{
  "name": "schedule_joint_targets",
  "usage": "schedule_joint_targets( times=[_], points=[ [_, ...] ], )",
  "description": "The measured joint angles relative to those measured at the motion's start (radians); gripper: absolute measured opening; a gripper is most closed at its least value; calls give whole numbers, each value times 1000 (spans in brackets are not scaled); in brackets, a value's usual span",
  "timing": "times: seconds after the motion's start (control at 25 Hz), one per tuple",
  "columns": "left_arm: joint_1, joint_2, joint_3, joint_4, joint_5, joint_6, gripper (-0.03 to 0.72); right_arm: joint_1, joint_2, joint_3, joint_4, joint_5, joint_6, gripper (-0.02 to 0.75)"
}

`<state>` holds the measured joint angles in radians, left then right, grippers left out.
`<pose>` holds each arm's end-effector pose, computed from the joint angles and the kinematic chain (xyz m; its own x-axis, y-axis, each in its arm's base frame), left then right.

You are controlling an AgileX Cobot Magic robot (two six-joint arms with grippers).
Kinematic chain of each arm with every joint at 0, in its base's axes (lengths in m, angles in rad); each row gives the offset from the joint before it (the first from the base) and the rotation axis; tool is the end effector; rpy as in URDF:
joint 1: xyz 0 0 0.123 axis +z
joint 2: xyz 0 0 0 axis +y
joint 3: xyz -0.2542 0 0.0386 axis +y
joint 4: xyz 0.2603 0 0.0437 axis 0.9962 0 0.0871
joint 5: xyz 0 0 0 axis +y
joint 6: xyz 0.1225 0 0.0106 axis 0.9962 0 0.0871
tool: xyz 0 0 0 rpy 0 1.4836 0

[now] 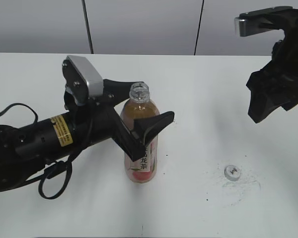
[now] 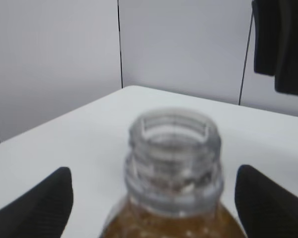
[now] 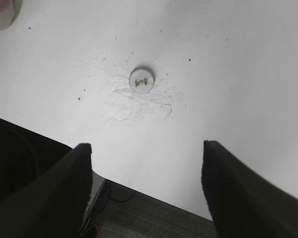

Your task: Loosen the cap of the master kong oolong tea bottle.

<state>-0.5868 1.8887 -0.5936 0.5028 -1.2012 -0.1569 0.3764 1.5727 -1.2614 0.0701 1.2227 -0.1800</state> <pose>0.2515 -0.2335 0.1079 -0.0104 0.0489 -0.9987 0.8694 0.4939 0.0152 0.2904 0.1235 0.2172 -0.8534 -0.5040 -0.1331 -0.5133 0.8570 0.0452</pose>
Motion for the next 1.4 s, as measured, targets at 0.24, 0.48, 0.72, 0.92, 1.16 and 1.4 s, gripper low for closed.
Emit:
schedule_joint_targets(
  times=[0.24, 0.48, 0.72, 0.92, 1.16, 1.4],
  points=[
    [1, -75, 0, -7, 3, 0, 589, 0, 0, 0, 0, 0, 2, 516],
    [1, -144, 0, -41, 54, 0, 588, 0, 0, 0, -4, 0, 2, 516],
    [1, -268, 0, -52, 147, -1, 588, 0, 0, 0, -6, 0, 3, 516],
    [1, -383, 0, -52, 311, -12, 588, 0, 0, 0, -6, -1, 3, 516],
    [1, -589, 1, -159, 681, -21, 588, 0, 0, 0, -14, 0, 3, 516],
    [10, -801, 1, -206, 1120, -18, 588, 0, 0, 0, -16, 0, 3, 516]
  ],
)
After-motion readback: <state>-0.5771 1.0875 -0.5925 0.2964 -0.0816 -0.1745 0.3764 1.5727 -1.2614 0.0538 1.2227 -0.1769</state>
